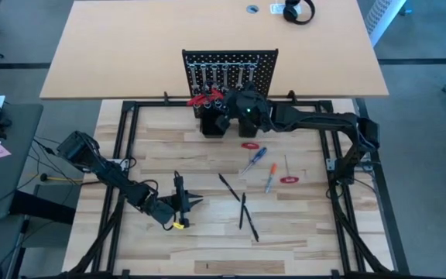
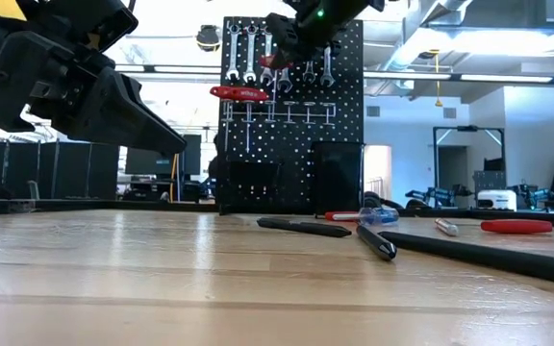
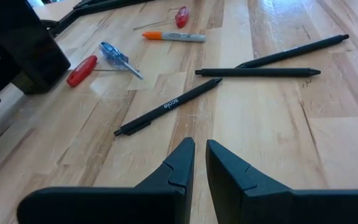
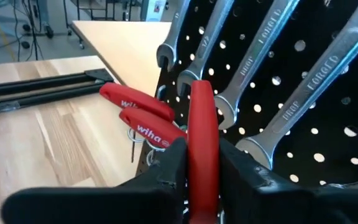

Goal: Hang tools onto peg board
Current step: Hang the allen wrench on the peg board

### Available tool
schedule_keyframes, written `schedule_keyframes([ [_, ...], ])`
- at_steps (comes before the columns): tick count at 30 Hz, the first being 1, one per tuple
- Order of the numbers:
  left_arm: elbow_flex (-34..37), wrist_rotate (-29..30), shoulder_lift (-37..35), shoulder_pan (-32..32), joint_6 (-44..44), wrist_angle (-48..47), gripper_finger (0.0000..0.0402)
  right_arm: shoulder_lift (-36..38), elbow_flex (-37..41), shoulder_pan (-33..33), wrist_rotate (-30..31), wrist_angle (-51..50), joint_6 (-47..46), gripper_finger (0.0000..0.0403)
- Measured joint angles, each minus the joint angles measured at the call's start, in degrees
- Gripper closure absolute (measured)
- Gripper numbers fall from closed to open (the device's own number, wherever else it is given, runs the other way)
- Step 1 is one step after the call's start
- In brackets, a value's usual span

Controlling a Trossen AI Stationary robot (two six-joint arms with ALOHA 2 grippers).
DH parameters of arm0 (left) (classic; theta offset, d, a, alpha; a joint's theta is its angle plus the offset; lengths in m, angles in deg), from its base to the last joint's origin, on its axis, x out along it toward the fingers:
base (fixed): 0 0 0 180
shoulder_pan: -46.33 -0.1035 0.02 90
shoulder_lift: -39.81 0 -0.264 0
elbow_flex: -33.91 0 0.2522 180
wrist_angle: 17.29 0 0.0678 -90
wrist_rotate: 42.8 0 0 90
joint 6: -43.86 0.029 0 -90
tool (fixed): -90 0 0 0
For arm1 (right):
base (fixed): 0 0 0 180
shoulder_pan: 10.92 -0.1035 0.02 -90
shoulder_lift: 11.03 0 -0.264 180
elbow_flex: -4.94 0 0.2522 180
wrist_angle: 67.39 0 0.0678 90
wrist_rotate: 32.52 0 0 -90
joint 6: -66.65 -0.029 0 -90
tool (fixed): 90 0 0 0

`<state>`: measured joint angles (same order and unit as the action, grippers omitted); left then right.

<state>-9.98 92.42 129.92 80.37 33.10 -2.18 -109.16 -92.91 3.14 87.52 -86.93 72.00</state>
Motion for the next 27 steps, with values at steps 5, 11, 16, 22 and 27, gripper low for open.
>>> schedule_keyframes([
  [5, 0.0, 0.0, 0.0, 0.0, 0.0, 0.0, 0.0366, 0.0, 0.0, 0.8, -0.1, -0.4, -0.6, 0.0285],
  [11, 0.0, 0.0, 0.0, 0.0, 0.0, 0.0, 0.0366, 0.0, 0.0, 1.1, -0.3, -0.8, -0.9, 0.0272],
  [16, 0.0, 0.0, 0.0, 0.0, 0.0, 0.0, 0.0366, 0.0, 0.0, 0.9, -0.4, -2.4, -0.8, 0.027],
  [22, 0.0, 0.0, 0.0, 0.0, 0.0, 0.0, 0.0366, 0.0, 0.0, -0.2, -0.4, -10.1, -0.5, 0.0272],
  [27, 0.0, 0.0, 0.0, 0.0, 0.0, -0.2, 0.0366, 0.9, 0.1, -4.8, -0.3, -18.1, 4.0, 0.0284],
])
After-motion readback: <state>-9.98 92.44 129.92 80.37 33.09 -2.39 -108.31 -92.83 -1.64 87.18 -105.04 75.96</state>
